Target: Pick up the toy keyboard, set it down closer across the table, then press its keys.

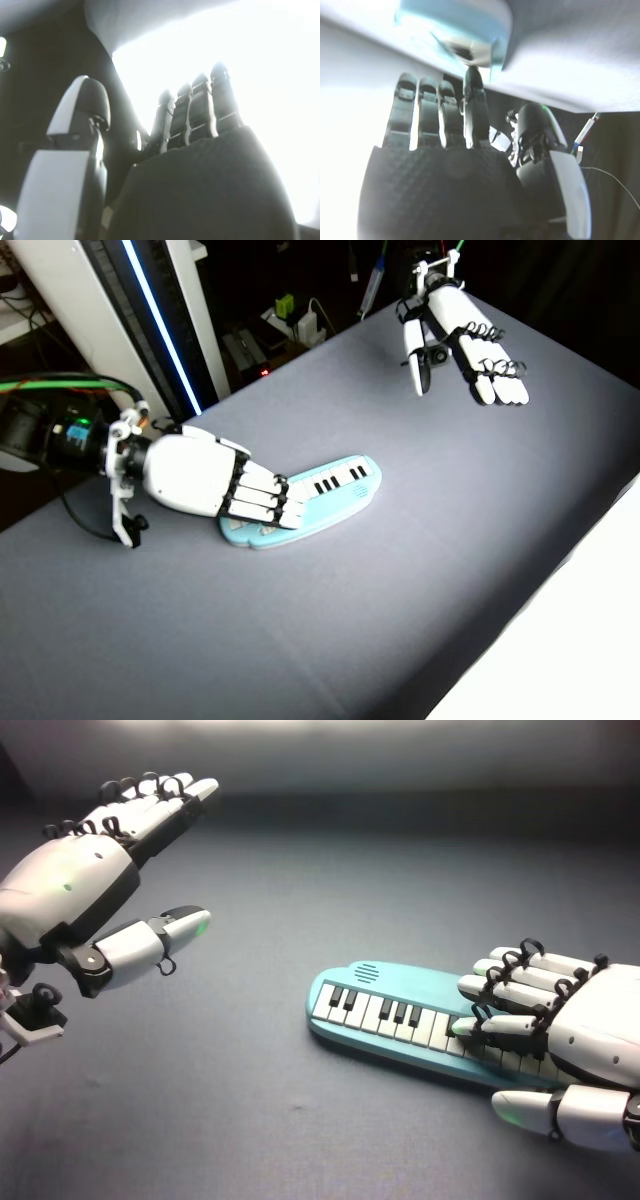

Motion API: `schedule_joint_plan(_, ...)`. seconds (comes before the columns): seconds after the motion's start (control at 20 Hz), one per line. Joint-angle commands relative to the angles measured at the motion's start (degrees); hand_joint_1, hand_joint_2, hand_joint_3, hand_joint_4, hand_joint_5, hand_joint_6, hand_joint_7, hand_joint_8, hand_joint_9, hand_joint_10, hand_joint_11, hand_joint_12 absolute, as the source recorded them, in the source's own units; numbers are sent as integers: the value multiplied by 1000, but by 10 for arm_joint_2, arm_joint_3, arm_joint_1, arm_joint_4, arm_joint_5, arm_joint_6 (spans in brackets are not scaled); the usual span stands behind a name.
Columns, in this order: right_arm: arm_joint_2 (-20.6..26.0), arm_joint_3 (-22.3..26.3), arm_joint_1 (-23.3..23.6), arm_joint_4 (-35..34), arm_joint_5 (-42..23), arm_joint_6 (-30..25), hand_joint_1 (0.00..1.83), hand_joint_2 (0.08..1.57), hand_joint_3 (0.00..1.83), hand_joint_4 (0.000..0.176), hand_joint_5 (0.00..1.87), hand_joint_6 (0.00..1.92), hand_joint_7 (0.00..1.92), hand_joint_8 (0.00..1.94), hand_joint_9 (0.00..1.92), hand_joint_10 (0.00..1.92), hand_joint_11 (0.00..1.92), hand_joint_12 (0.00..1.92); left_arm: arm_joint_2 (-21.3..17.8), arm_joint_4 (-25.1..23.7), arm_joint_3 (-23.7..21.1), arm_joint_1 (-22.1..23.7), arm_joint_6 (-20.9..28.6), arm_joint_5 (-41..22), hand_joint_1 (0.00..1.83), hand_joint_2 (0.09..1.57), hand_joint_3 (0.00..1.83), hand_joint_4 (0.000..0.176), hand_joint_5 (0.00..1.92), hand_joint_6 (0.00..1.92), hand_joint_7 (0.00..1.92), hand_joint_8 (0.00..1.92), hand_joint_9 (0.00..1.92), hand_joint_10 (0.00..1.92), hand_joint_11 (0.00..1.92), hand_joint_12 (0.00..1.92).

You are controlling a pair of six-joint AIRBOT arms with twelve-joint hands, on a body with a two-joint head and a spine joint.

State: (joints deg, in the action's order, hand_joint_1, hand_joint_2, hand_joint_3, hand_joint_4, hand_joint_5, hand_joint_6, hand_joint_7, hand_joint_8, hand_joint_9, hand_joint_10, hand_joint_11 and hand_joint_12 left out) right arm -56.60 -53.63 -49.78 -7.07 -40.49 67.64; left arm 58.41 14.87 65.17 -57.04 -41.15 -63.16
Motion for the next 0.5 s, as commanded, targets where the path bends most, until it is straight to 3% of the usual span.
schedule_joint_plan(0.0,9,4,1,-5,-59,3,0,1393,2,0,351,3,9,0,0,0,0,0,-3,-1,0,3,0,-74,740,1394,3,45,65,2,0,0,0,0,0,0)
schedule_joint_plan(0.05,15,9,1,-7,-68,3,0,1398,4,0,264,0,1,0,0,0,0,0,-4,-1,-1,2,0,-75,739,1395,4,47,63,1,0,0,0,0,0,0)
schedule_joint_plan(0.1,22,15,1,-7,-77,3,34,1425,10,0,17,0,0,0,0,0,0,0,-4,0,-1,2,0,-76,724,1396,3,50,60,2,0,0,0,0,0,0)
schedule_joint_plan(0.25,45,34,-9,-7,-92,3,12,1451,11,0,0,0,0,0,0,0,0,0,-5,3,-2,-2,0,-79,731,1391,0,48,67,4,0,0,0,0,0,0)
schedule_joint_plan(0.3,47,39,-15,-9,-93,3,8,1453,10,0,19,8,0,0,0,0,0,0,-5,4,-2,-3,0,-80,733,1391,0,47,65,3,0,0,0,0,0,0)
schedule_joint_plan(0.35,48,40,-23,-14,-93,3,37,1447,3,0,208,36,0,0,0,0,0,0,-5,5,-2,-4,0,-80,744,1388,0,54,67,3,0,0,0,0,0,0)
schedule_joint_plan(0.4,48,38,-32,-22,-93,3,7,1437,0,16,277,50,0,0,0,0,0,0,-5,6,-2,-4,0,-80,747,1388,0,56,67,3,0,0,0,0,0,0)
schedule_joint_plan(0.45,47,37,-39,-27,-93,3,0,1407,0,0,470,31,23,1,0,0,0,0,-5,6,-2,-5,0,-80,770,1384,0,58,67,2,0,0,0,0,0,0)
